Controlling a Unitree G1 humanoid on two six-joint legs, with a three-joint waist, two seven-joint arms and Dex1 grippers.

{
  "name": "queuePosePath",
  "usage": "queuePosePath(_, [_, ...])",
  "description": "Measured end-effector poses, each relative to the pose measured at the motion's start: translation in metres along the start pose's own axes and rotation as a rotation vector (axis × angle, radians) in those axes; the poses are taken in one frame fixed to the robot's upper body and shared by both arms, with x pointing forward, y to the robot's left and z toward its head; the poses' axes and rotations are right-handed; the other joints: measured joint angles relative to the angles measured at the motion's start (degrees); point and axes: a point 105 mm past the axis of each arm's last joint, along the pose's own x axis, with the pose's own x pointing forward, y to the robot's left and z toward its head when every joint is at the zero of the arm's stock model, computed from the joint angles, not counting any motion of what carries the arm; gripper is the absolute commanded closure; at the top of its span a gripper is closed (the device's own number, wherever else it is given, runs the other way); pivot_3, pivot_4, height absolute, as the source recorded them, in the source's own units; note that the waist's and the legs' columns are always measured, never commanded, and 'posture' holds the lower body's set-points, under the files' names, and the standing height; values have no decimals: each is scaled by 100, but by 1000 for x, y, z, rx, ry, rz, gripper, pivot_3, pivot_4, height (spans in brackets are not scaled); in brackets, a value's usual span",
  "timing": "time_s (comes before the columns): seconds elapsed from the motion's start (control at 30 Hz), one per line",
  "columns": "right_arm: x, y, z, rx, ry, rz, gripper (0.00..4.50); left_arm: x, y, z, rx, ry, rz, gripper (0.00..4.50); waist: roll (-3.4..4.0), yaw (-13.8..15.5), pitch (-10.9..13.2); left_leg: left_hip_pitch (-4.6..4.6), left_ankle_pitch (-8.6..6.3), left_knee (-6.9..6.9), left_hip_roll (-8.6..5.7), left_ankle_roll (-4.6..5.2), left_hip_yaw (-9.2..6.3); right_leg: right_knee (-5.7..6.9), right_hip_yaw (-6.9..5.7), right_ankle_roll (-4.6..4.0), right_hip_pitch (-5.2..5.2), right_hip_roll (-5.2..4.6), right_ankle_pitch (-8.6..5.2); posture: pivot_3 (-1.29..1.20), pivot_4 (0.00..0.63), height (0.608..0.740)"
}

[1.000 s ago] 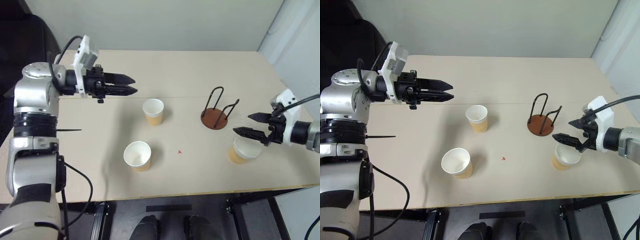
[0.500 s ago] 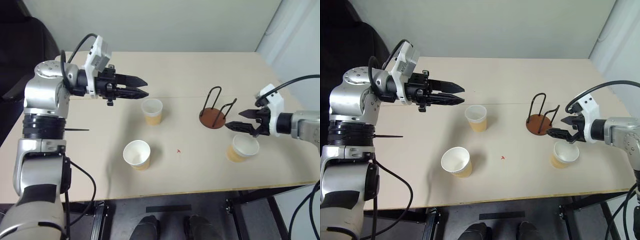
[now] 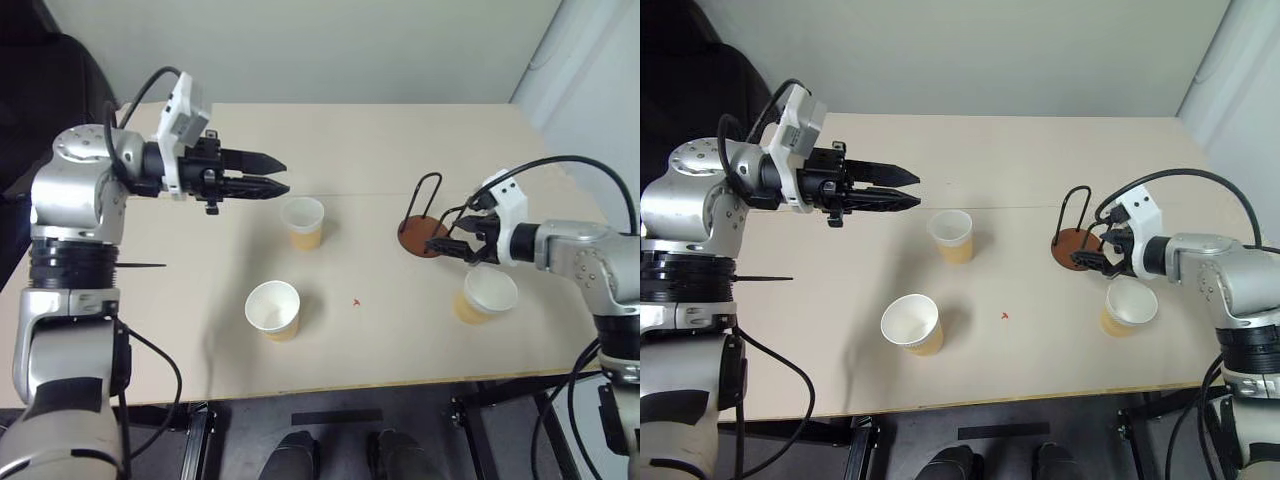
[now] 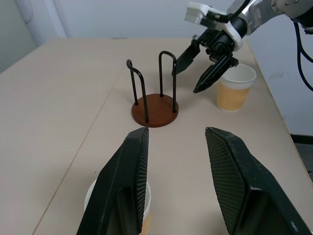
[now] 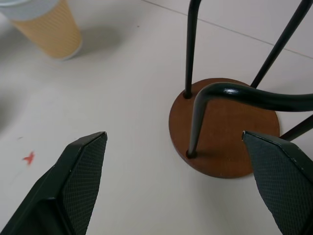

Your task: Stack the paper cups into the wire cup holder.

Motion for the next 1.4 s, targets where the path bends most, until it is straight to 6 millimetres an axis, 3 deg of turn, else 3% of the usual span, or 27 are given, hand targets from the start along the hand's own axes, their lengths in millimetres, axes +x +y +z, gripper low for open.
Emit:
queuePosePath(0.3, [15, -8, -4, 13, -20, -93, 9, -2, 1, 0, 7, 4, 15, 2522, 0, 1, 0, -3, 0, -3, 0, 0, 0, -3, 0, 0, -3, -1, 0, 0, 150, 740])
queuePosePath(0.4, [17, -8, -4, 12, -28, -102, 546, -2, 2, 0, 12, 5, 19, 2522, 0, 0, 0, -3, 0, -3, 0, 0, 0, -3, 0, 0, -3, -1, 0, 0, 150, 740])
queuePosePath(0.6, [16, -11, -3, 29, -39, -118, 2692, -4, 2, -1, 6, 13, 23, 2522, 0, 0, 0, -4, 0, -4, 0, 0, -1, -5, 0, 0, -3, -1, 0, 0, 150, 740])
queuePosePath(0.77, [11, -11, -2, 55, -38, -95, 4488, -11, -2, -16, -33, 73, 11, 2522, 0, 0, 0, -6, 0, -7, 0, 0, -2, -7, 0, 0, -5, 0, 0, 0, 150, 740])
queuePosePath(1.0, [-3, -1, 21, -10, -61, -46, 4488, -19, -16, -39, -81, 174, -58, 2522, 1, -10, 1, -19, 0, -10, 1, -1, 0, -5, 1, -1, -24, 1, -1, 0, 150, 740])
queuePosePath(1.27, [-12, 62, 35, -139, -64, 241, 4488, -16, -27, -39, -70, 197, -100, 2522, 1, -6, 1, -36, 1, -4, -1, -2, -2, -10, 0, -1, -33, 0, -1, 0, 150, 740])
queuePosePath(1.4, [-23, 79, 35, -186, -39, 334, 4488, -24, -29, -32, -51, 215, -96, 2522, 1, -9, 1, -44, 1, -5, 0, -2, -2, -9, 0, -1, -45, 1, -1, 0, 150, 740])
